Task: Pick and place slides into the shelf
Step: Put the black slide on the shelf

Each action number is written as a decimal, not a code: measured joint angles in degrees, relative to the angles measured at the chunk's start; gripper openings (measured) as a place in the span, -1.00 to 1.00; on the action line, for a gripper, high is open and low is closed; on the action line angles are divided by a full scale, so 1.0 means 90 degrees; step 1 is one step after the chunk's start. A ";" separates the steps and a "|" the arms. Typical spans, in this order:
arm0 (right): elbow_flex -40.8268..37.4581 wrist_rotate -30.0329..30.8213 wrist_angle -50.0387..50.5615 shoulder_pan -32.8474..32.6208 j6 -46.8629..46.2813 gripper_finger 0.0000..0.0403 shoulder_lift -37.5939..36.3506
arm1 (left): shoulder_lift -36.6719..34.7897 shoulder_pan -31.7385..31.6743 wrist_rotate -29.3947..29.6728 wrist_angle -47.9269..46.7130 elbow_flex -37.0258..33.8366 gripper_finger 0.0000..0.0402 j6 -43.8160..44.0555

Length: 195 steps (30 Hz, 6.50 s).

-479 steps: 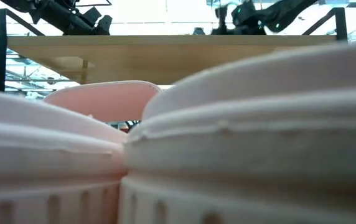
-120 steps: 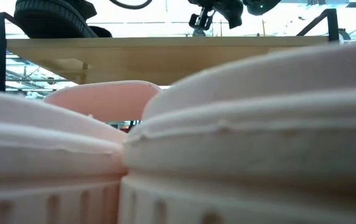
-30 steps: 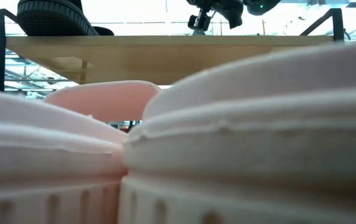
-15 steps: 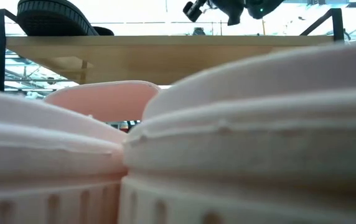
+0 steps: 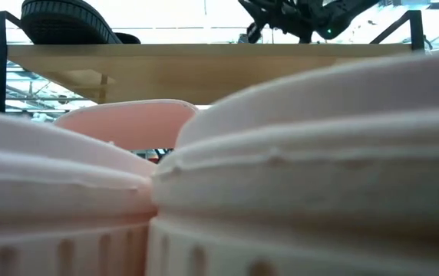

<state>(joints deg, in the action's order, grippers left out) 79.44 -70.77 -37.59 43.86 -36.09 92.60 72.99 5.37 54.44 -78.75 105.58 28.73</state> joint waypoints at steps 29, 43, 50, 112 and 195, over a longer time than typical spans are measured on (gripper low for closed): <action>0.0000 0.0760 0.1949 0.0397 0.0406 -0.74 -0.0007 | 0.1573 -0.4854 -0.6671 0.2793 -0.0005 0.36 -0.2237; -0.0063 0.0552 0.4285 0.0421 -0.0141 -0.74 0.0542 | 0.2358 -0.4958 -0.6891 0.3116 -0.0012 0.36 -0.1700; -0.0383 0.0521 0.4307 0.0395 -0.0637 -0.70 0.0925 | 0.2380 -0.4958 -0.6893 0.3221 -0.0012 0.36 -0.1630; -0.1089 0.2870 0.5311 -0.0471 -0.0061 -0.16 0.1882 | 0.2380 -0.4962 -0.6876 0.2781 -0.0010 0.36 -0.2005; -0.2018 0.3520 0.1634 -0.1050 -0.1821 -0.90 0.2438 | 0.2378 -0.4958 -0.6874 0.2806 -0.0007 0.36 -0.2011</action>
<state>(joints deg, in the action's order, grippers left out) 61.28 -39.09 -22.89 34.41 -52.48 114.54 94.39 -39.24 -7.42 -53.49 105.51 10.63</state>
